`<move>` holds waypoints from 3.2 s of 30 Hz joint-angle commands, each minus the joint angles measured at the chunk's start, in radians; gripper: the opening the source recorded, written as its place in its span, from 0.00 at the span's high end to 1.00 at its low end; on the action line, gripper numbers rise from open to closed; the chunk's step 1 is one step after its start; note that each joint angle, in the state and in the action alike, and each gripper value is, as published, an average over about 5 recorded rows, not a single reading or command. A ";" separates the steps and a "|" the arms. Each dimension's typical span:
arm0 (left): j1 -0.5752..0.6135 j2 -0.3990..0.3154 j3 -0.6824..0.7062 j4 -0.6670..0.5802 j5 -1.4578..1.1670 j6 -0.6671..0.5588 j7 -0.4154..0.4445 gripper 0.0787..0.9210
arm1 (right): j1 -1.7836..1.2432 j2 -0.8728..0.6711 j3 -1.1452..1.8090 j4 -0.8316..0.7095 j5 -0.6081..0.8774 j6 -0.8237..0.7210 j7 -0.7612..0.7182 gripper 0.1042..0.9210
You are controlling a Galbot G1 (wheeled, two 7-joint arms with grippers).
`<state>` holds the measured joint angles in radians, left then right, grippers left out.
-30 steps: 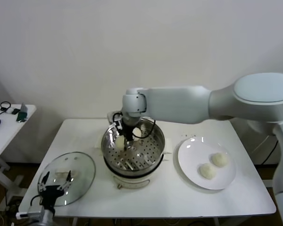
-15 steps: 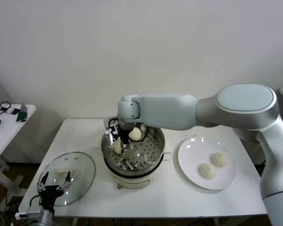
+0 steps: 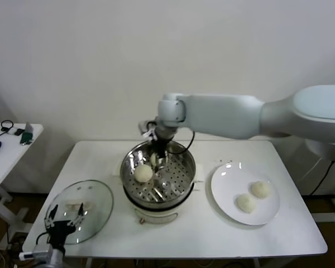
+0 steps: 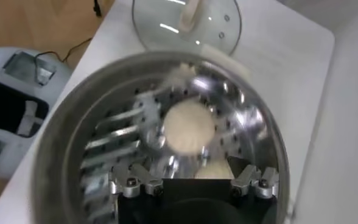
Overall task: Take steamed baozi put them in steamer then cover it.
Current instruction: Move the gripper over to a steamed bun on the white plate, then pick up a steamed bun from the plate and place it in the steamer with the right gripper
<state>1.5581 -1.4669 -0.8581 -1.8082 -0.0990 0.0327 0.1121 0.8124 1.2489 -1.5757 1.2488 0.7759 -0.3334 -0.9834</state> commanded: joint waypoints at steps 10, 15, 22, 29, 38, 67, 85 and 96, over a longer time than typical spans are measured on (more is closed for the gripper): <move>-0.016 0.006 -0.008 0.016 -0.017 0.001 -0.014 0.12 | 0.244 -0.626 -0.351 0.308 -0.132 0.062 -0.073 0.12; -0.014 0.003 -0.008 0.018 -0.016 0.001 -0.012 0.12 | 0.084 -0.705 -0.303 0.359 -0.254 0.032 0.003 0.12; -0.012 -0.007 -0.015 0.017 -0.013 0.001 -0.013 0.12 | -0.143 -0.721 -0.150 0.344 -0.439 -0.007 0.092 0.12; -0.009 -0.013 -0.014 0.021 -0.009 0.000 -0.014 0.12 | -0.319 -0.704 -0.006 0.295 -0.501 -0.043 0.149 0.12; 0.000 -0.013 -0.011 0.017 -0.002 0.000 -0.014 0.12 | -0.422 -0.686 0.071 0.254 -0.530 -0.070 0.169 0.12; 0.007 -0.015 -0.003 0.000 0.011 0.004 -0.013 0.12 | -0.568 -0.635 0.192 0.178 -0.595 -0.088 0.181 0.15; 0.009 -0.019 0.003 -0.005 0.024 0.004 -0.012 0.12 | -0.084 -0.573 -0.061 0.200 -0.604 0.142 0.036 0.31; 0.004 -0.032 0.011 -0.016 0.039 0.009 -0.009 0.12 | 0.318 -0.363 -0.060 0.266 -0.536 0.451 -0.043 0.29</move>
<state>1.5626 -1.4966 -0.8470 -1.8236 -0.0624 0.0414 0.1026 0.8318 0.7660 -1.6041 1.4670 0.2075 -0.0823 -0.9695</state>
